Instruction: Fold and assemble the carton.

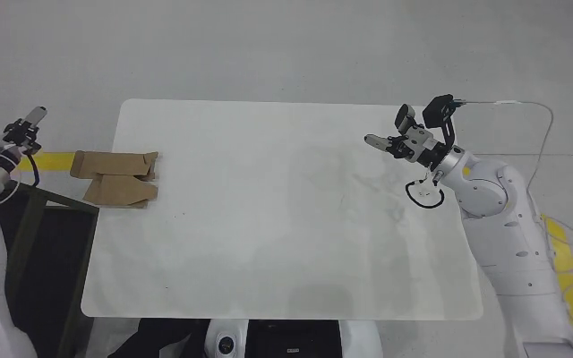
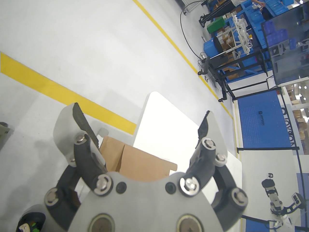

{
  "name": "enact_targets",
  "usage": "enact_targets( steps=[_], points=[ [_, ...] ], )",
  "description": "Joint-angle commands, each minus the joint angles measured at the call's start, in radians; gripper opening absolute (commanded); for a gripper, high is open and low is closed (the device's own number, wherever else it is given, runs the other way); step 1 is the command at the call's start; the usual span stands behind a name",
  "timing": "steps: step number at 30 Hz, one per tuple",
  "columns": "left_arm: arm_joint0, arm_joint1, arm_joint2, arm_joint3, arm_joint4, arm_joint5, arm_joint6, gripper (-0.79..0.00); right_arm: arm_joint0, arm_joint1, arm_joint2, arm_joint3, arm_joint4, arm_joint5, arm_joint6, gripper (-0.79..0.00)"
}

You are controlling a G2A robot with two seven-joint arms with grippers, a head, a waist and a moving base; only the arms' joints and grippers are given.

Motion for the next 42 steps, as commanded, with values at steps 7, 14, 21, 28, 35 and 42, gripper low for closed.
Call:
enact_targets(
  steps=[7,14,21,28,35,42],
  points=[
    [0.049,0.002,-0.007,0.062,-0.044,0.006,-0.014,0.0,0.0,0.0,0.0,0.0,0.0,0.0,0.0,0.0],
    [0.099,0.0,-0.009,0.115,-0.099,-0.001,-0.018,0.0,0.0,0.0,0.0,0.0,0.0,0.0,0.0,0.0],
    [0.133,-0.013,0.018,0.142,-0.157,-0.01,0.005,0.0,0.0,0.0,0.0,0.0,0.0,0.0,0.0,0.0],
    [0.122,-0.031,0.06,0.185,-0.229,-0.009,0.012,0.0,0.0,0.0,0.0,0.0,0.0,0.0,0.0,0.0],
    [0.082,-0.044,0.092,0.232,-0.294,-0.017,-0.005,-0.619,0.0,0.0,0.0,0.0,0.0,0.0,0.0,0.0],
    [0.06,-0.045,0.099,0.264,-0.327,-0.015,-0.021,-0.785,0.0,0.0,0.0,0.0,0.0,0.0,0.0,0.0]
  ],
)
